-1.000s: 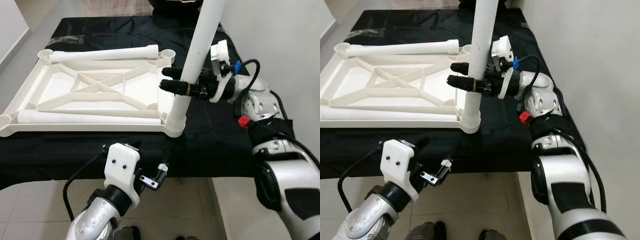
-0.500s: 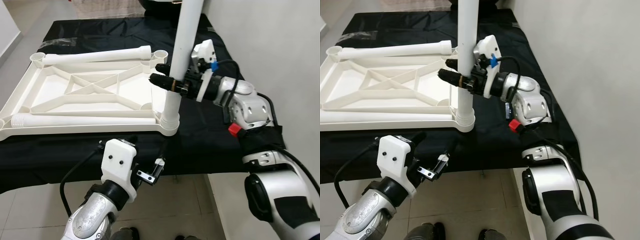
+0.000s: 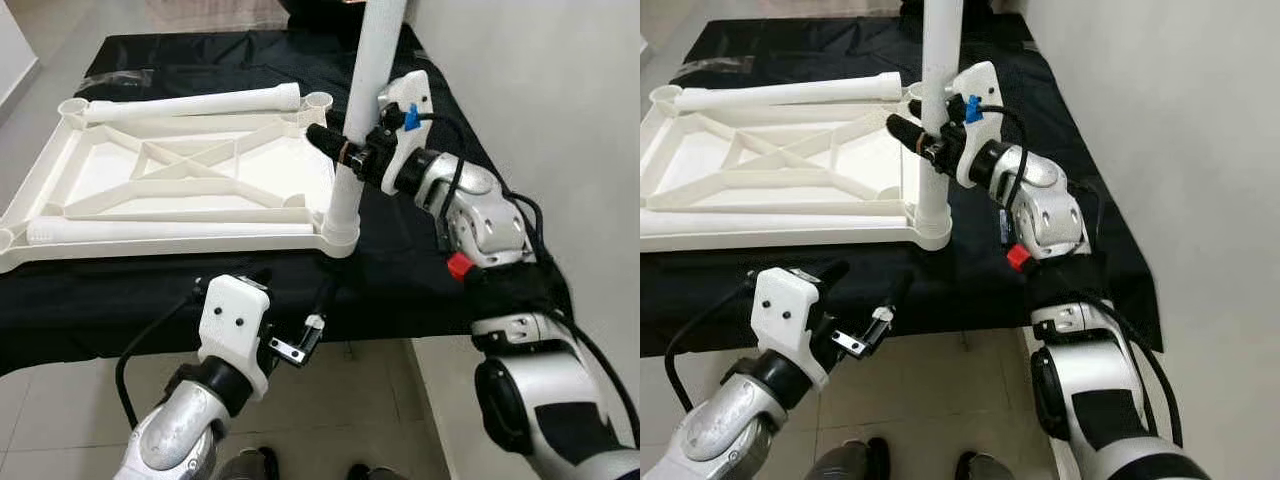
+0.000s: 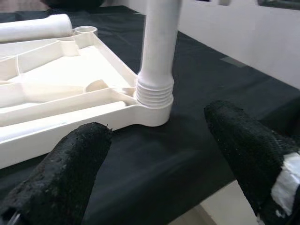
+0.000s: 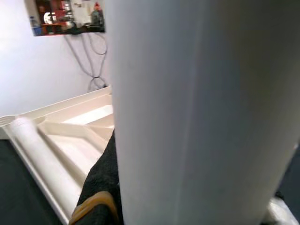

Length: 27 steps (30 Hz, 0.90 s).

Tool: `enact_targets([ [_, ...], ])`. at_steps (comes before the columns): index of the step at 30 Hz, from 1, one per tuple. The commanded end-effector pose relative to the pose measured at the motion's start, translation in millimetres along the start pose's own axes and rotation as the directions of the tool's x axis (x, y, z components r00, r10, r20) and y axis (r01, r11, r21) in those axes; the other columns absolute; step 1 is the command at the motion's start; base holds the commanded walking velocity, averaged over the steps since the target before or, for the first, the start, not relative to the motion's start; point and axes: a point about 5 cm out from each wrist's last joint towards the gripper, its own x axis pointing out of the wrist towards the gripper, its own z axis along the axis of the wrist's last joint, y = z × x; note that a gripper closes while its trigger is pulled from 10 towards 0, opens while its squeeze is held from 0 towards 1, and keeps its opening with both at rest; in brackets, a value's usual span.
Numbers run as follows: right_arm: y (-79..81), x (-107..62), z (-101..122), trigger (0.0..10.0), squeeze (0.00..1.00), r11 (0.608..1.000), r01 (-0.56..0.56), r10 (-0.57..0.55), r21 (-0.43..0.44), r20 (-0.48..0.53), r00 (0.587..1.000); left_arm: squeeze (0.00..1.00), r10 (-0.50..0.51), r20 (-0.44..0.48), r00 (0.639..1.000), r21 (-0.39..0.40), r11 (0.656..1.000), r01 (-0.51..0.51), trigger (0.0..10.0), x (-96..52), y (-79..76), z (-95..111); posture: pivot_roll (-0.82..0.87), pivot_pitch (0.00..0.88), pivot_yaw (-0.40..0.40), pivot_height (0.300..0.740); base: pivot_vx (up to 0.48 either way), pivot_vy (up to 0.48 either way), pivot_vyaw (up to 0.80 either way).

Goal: Building children table

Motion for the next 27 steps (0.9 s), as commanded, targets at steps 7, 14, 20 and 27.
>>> enact_targets([
  [7,-10.7,-13.9,-54.7,10.0,0.0,0.933,0.36,-0.347,0.005,-0.246,0.905,0.0,0.007,-0.006,1.0,0.022,1.0,-0.006,10.0,0.0,3.9,-2.2,0.14,0.243,-0.034,0.74,0.0,0.0,0.0],
  [14,-10.1,-16.5,-65.8,10.0,0.0,0.824,0.564,-0.548,-0.046,-0.312,0.776,0.0,0.008,-0.004,1.0,0.025,1.0,-0.008,10.0,0.7,4.4,-2.8,0.14,0.234,-0.035,0.74,0.0,0.0,0.0],
  [20,-7.0,-19.7,-69.6,10.0,0.0,0.711,0.702,-0.674,-0.046,-0.329,0.661,0.0,0.007,-0.004,1.0,0.03,1.0,-0.007,10.0,1.0,5.5,-3.5,0.14,0.232,-0.034,0.74,0.0,0.0,0.0],
  [27,3.7,-17.5,-59.4,10.0,0.0,0.471,0.876,-0.866,-0.101,-0.239,0.439,0.0,-0.001,0.0,1.0,0.038,0.999,0.001,10.0,2.7,6.5,-2.8,0.14,0.232,-0.035,0.74,0.0,0.0,0.0],
])
